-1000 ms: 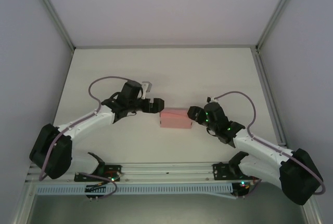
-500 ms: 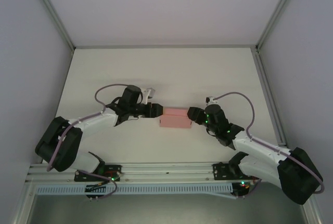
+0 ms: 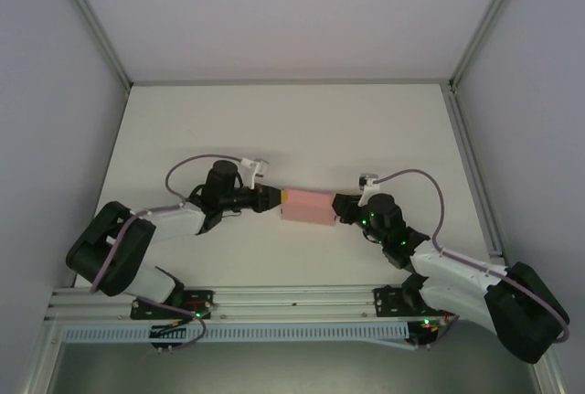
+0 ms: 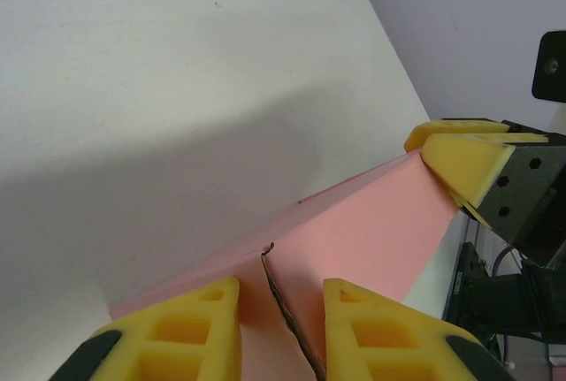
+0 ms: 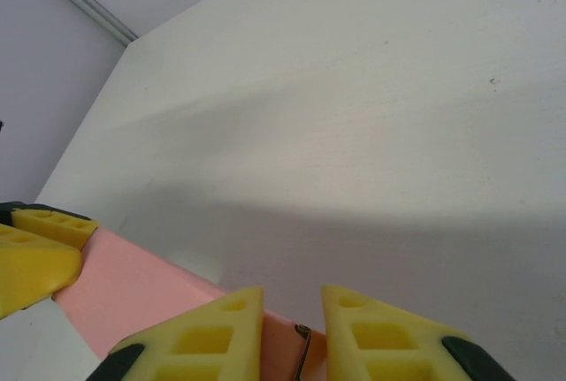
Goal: Assemble paper box
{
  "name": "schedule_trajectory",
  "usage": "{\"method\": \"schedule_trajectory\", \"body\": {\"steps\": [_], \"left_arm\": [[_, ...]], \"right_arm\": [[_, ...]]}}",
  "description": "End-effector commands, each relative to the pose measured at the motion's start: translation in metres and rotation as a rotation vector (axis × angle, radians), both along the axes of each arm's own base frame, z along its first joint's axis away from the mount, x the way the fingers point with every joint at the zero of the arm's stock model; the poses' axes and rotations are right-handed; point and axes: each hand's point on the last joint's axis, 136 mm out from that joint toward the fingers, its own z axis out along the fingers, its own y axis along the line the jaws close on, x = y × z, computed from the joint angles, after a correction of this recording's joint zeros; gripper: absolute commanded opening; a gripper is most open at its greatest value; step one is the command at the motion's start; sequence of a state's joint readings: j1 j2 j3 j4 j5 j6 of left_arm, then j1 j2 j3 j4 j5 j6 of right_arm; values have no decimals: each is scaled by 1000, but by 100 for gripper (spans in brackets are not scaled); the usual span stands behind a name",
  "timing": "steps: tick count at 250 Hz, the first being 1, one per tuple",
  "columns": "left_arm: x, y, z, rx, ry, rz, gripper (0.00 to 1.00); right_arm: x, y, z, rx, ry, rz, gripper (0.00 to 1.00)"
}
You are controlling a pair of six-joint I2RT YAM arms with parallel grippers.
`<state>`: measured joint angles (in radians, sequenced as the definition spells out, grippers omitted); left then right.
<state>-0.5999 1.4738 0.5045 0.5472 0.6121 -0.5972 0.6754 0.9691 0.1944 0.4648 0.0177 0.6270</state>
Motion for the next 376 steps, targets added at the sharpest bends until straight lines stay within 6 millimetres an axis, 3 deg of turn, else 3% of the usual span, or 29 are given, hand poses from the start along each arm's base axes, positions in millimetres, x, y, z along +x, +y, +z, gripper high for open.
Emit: {"method": "schedule_trajectory", "body": {"steps": [1,25,73,83,106,114,124,134,153,164,172,182,198,235,274,329,376], "left_arm": [[-43,25,-79,186,201,-43,0],[-43,23,-77,177,192,-56,0],[-32,14,-61,167,167,-61,0],[-28,11,-56,162,160,-62,16],[-15,7,-40,170,135,-43,44],[-9,7,-35,184,127,-29,44],[-3,6,-27,201,114,-19,47],[5,6,-19,221,92,-5,62],[17,5,-1,250,41,12,77],[24,5,9,259,17,26,86],[29,3,20,257,-10,27,99],[35,2,30,263,-34,36,100],[47,6,45,292,-83,86,100],[88,56,68,486,-184,371,100],[107,121,83,630,-221,622,100],[100,180,90,607,-225,804,100],[85,199,92,589,-248,842,100]], "right_arm": [[-40,-34,-85,-229,214,21,13],[-39,-35,-81,-214,189,13,9],[-35,-31,-71,-211,176,21,12],[-33,-28,-65,-205,170,26,14],[-25,-23,-46,-187,167,15,21],[-22,-23,-38,-184,170,-7,27],[-17,-30,-33,-191,192,-68,41],[-12,-37,-26,-214,215,-126,48],[-7,-38,-6,-258,218,-134,64],[-4,-36,5,-269,218,-126,66],[-2,-34,13,-279,209,-118,69],[2,-30,22,-291,199,-104,76],[9,-28,37,-321,172,-97,100],[11,8,60,-459,9,218,100],[-26,55,65,-560,-120,751,100],[-26,70,42,-786,-130,1002,100],[-14,70,15,-953,-68,1026,100]]}}
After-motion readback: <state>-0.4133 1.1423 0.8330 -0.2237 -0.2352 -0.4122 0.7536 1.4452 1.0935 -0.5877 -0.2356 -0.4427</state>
